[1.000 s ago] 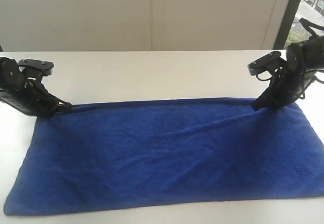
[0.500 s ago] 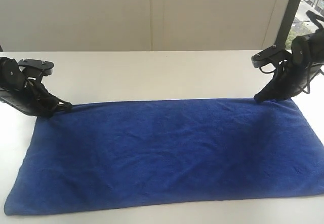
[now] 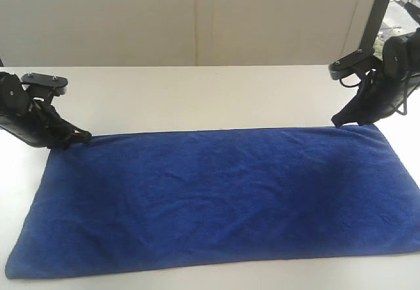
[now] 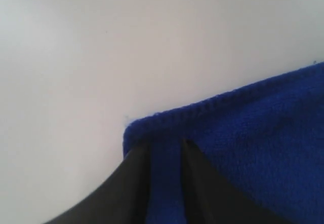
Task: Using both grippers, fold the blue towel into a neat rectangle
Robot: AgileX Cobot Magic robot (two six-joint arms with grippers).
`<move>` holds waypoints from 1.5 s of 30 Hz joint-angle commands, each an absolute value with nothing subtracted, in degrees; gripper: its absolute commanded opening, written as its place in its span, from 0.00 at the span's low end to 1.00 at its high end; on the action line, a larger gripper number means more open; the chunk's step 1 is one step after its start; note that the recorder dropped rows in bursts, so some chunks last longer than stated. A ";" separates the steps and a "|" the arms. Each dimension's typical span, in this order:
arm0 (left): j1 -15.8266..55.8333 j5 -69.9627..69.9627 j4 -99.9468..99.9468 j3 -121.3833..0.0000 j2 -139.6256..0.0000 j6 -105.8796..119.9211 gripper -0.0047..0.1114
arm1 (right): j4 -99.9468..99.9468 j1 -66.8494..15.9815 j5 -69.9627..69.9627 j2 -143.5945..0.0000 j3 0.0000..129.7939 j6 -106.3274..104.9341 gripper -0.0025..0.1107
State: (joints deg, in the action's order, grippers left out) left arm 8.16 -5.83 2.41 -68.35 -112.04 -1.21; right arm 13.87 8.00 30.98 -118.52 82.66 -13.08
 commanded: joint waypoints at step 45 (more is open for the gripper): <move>13.30 -14.55 -24.40 -33.68 -91.95 18.86 0.04 | 10.61 8.34 38.66 -99.57 44.52 -4.22 0.02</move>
State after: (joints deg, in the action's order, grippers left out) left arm 13.12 -13.84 -25.76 -35.15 -90.92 18.78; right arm 8.38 8.00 36.90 -98.69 44.92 -4.76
